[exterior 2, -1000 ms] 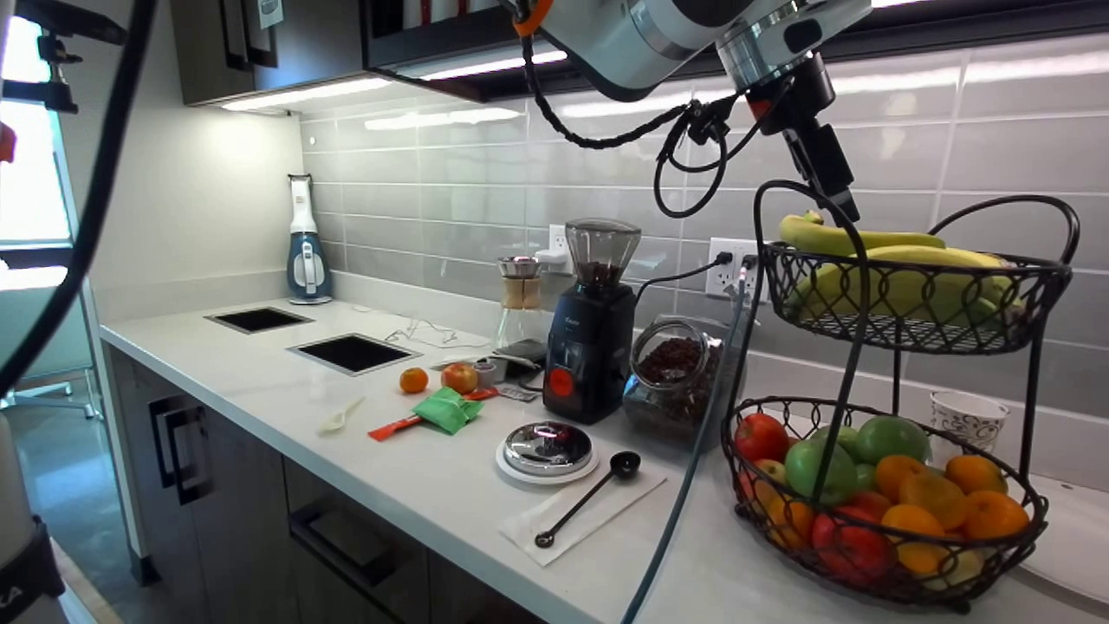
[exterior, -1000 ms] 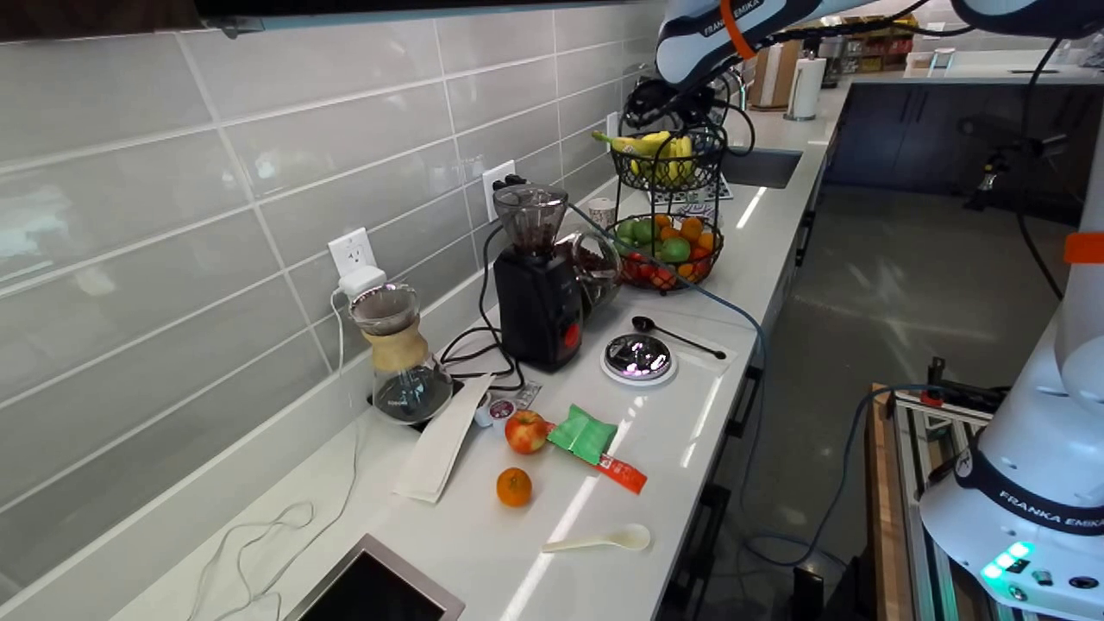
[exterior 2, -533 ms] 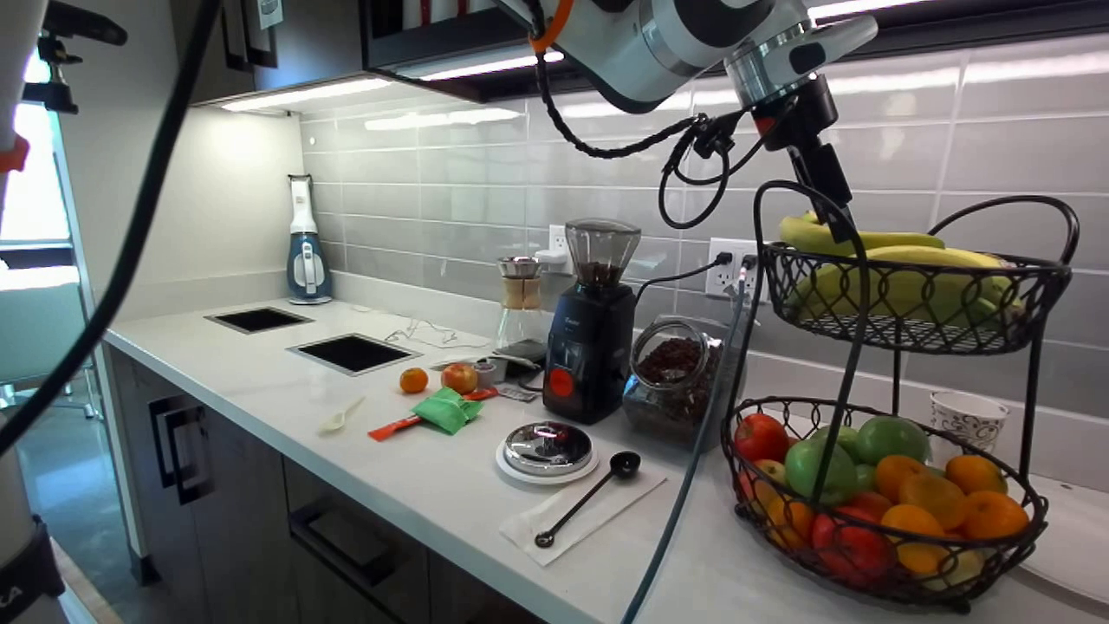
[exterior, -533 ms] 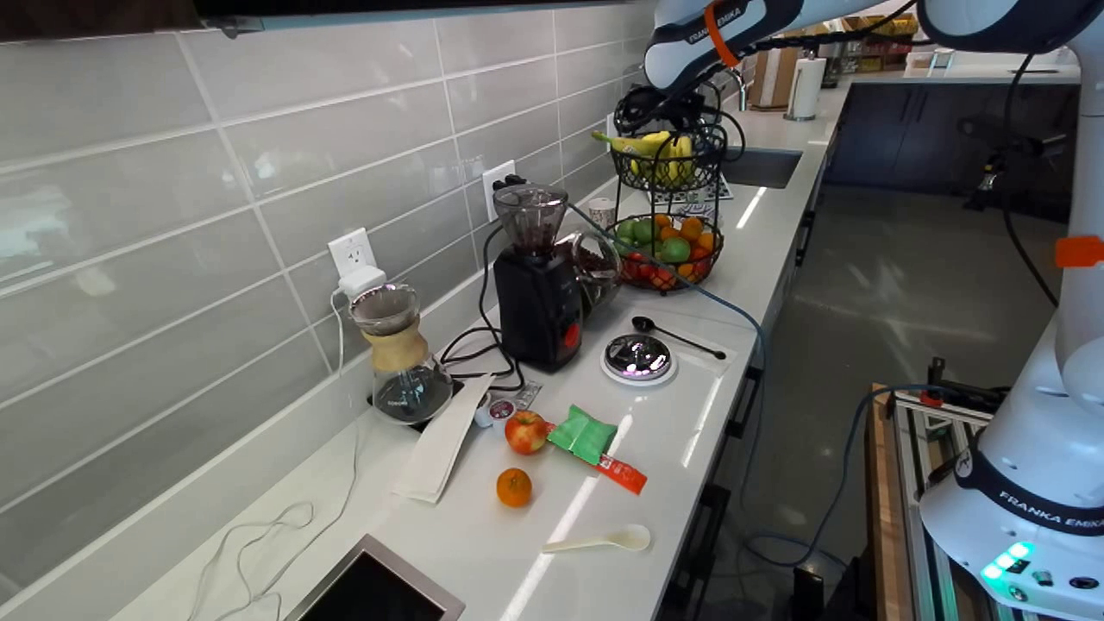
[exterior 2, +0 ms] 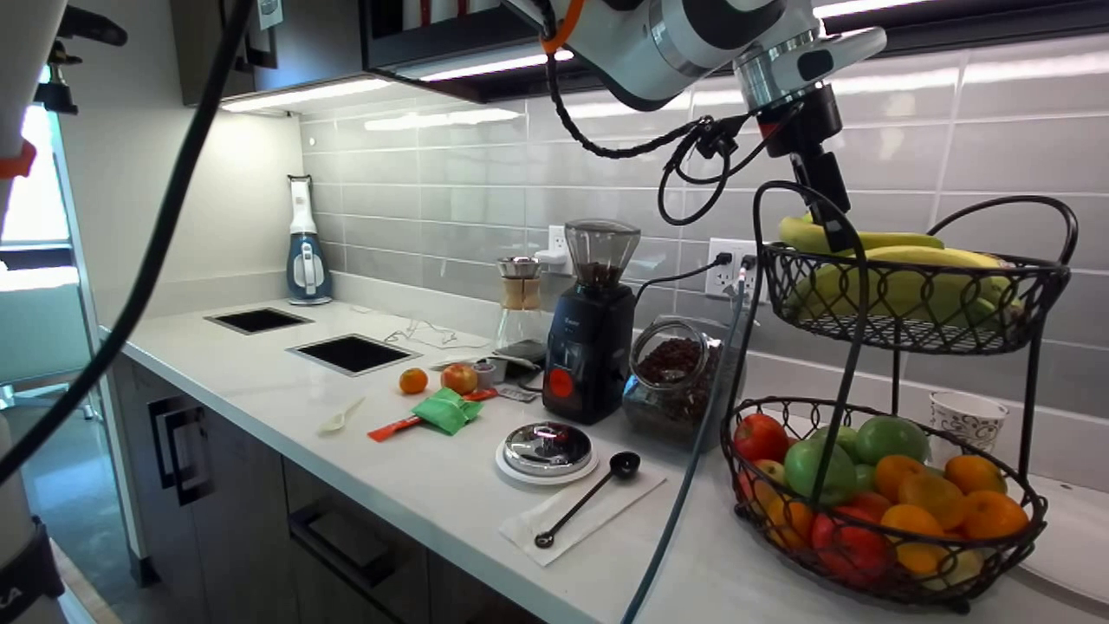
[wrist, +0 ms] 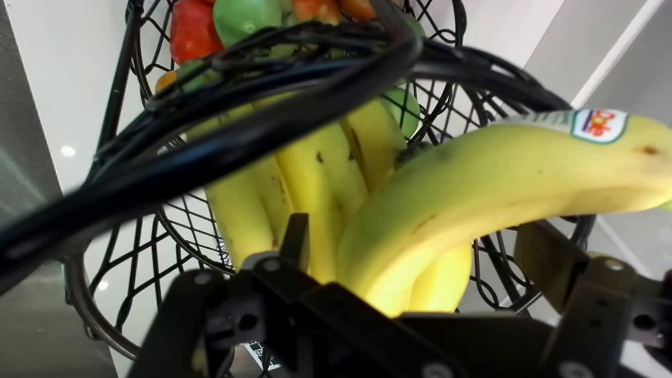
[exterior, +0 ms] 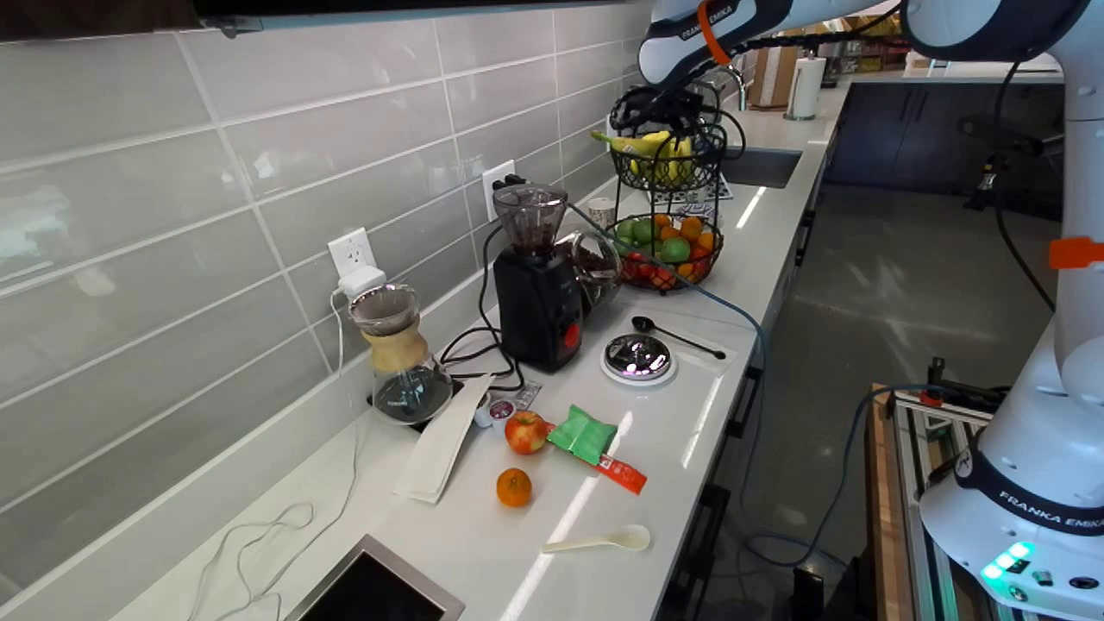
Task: Pick up a banana and place it on the kitchen counter
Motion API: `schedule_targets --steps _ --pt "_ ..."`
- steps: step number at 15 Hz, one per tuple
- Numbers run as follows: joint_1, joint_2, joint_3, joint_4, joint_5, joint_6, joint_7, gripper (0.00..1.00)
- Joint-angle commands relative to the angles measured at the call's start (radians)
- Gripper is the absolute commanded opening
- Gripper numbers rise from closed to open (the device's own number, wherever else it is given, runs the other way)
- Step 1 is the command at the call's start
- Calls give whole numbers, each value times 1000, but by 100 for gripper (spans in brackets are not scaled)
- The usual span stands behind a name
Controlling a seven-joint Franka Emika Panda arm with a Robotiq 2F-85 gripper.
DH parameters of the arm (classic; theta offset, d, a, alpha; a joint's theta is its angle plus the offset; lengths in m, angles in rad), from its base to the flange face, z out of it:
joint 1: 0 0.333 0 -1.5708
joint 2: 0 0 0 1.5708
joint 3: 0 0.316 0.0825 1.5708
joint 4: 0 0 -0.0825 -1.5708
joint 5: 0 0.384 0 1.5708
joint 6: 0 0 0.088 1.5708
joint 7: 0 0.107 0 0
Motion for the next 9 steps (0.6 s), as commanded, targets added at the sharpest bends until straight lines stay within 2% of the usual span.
schedule_targets --steps 1,7,8,9 --pt "1 43 -9 62 41 -55 -36 73" --pt "2 28 -20 60 50 -27 -25 26" --pt "0 23 -19 62 58 -24 -25 21" --pt "-1 19 -20 62 64 -21 -22 20"
